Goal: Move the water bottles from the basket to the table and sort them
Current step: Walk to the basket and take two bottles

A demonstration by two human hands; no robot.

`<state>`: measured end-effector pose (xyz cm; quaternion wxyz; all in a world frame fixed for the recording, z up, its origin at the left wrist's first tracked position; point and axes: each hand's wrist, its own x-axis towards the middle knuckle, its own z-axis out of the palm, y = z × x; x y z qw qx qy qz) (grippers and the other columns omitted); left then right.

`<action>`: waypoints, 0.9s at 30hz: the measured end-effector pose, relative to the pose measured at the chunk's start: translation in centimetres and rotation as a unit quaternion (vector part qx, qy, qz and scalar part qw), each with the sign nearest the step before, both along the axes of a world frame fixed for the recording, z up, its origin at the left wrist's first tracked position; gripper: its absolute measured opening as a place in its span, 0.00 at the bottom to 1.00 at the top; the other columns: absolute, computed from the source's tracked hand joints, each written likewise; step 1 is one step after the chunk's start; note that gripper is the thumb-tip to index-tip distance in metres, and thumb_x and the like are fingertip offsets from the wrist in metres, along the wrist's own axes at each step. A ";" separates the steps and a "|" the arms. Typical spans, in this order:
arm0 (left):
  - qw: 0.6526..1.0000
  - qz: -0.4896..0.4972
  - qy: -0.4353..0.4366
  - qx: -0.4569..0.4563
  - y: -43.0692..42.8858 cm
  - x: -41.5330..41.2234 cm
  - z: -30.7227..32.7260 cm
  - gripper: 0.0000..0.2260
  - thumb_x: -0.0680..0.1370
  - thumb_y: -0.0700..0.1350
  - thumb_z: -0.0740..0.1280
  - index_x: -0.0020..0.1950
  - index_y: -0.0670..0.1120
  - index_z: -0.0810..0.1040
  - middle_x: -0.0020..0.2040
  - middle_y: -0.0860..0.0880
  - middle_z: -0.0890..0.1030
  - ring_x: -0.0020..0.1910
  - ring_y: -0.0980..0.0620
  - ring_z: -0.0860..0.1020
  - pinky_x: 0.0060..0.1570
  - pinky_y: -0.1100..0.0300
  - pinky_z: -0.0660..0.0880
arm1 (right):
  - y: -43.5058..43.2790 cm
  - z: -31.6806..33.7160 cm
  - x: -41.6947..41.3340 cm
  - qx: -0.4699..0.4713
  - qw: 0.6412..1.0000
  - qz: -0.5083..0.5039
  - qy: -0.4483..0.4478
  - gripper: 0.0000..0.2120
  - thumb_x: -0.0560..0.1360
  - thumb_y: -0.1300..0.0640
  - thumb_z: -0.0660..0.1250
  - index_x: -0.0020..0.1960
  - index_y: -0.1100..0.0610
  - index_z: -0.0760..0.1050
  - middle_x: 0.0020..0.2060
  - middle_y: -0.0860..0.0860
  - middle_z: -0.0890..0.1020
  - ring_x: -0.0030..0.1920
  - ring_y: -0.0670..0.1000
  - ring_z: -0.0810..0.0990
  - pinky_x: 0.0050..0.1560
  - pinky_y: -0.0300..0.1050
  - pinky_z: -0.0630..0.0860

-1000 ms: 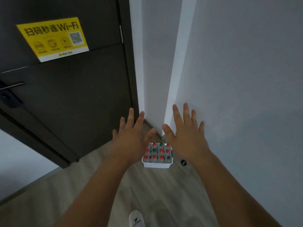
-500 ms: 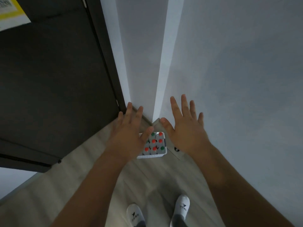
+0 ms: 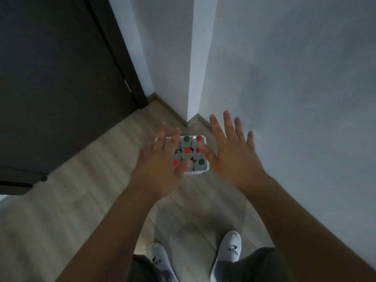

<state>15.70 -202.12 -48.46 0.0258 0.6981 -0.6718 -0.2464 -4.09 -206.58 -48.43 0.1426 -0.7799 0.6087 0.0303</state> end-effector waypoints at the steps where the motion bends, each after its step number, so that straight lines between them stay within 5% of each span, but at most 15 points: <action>1: 1.000 -0.005 -0.001 -0.001 -0.1 -0.1 -2.3 0.38 0.81 0.65 0.59 0.83 0.58 0.40 0.83 0.53 0.37 0.83 0.45 0.44 0.78 0.39 0.52 | -0.2 -2.4 -0.2 -0.002 1.000 0.001 -0.001 0.38 0.80 0.28 0.41 0.83 0.44 0.36 0.83 0.51 0.36 0.82 0.60 0.37 0.76 0.66 0.39; 13: 1.000 -0.027 0.007 -0.005 -2.0 -1.1 -25.4 0.41 0.80 0.65 0.60 0.83 0.57 0.38 0.83 0.53 0.33 0.83 0.46 0.40 0.79 0.37 0.53 | -2.8 -24.9 -2.1 0.032 0.999 0.014 0.000 0.37 0.81 0.30 0.43 0.82 0.43 0.32 0.83 0.51 0.35 0.82 0.60 0.36 0.78 0.70 0.41; 27: 0.999 -0.045 0.020 0.007 -3.3 -1.9 -35.7 0.39 0.83 0.61 0.61 0.82 0.60 0.36 0.83 0.53 0.34 0.83 0.46 0.41 0.79 0.42 0.50 | -4.4 -35.1 -3.0 0.043 0.998 0.050 -0.002 0.38 0.81 0.31 0.43 0.81 0.44 0.29 0.82 0.53 0.34 0.81 0.61 0.35 0.78 0.70 0.41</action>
